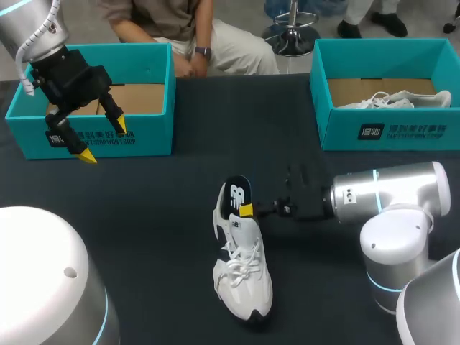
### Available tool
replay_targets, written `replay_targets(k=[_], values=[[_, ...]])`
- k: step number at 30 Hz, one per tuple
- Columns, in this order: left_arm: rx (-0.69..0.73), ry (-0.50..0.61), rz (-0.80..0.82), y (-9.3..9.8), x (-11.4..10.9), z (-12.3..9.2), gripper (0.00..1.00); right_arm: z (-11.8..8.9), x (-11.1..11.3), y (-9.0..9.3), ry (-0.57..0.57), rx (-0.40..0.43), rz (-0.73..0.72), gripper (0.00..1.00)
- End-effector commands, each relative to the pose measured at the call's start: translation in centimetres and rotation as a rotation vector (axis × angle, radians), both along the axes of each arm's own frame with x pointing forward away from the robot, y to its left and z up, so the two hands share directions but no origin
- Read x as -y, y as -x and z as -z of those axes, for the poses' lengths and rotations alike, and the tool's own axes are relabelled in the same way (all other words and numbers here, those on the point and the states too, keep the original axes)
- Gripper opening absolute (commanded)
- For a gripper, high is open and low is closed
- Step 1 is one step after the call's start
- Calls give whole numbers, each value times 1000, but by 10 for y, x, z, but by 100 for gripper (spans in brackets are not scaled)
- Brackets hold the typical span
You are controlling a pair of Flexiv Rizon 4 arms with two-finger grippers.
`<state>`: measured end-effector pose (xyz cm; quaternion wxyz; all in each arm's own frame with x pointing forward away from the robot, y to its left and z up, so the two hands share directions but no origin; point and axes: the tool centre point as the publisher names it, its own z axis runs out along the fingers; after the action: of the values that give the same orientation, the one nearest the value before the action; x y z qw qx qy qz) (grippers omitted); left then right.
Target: Take the shoe out of the shoebox, open the shoe tongue, remove and reinsert the insole, then place the shoe into the shoebox
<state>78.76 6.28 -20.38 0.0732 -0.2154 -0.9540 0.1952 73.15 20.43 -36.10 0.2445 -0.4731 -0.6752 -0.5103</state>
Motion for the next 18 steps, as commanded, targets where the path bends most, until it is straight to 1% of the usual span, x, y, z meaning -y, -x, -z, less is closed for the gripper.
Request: replay_targets(k=[1, 4, 10, 15, 18], values=[[0, -2, 0, 0, 0, 0, 100, 0, 0, 1, 10, 3, 2, 7], [0, -2, 0, 0, 0, 0, 100, -5, 0, -3, 16, 14, -4, 20], [0, -2, 0, 0, 0, 0, 100, -15, 1, -10, 28, 37, -12, 21], [0, -2, 0, 0, 0, 0, 100, -22, 3, -18, 40, 53, -22, 19], [0, -2, 0, 0, 0, 0, 100, -24, 4, -22, 47, 59, -28, 16]])
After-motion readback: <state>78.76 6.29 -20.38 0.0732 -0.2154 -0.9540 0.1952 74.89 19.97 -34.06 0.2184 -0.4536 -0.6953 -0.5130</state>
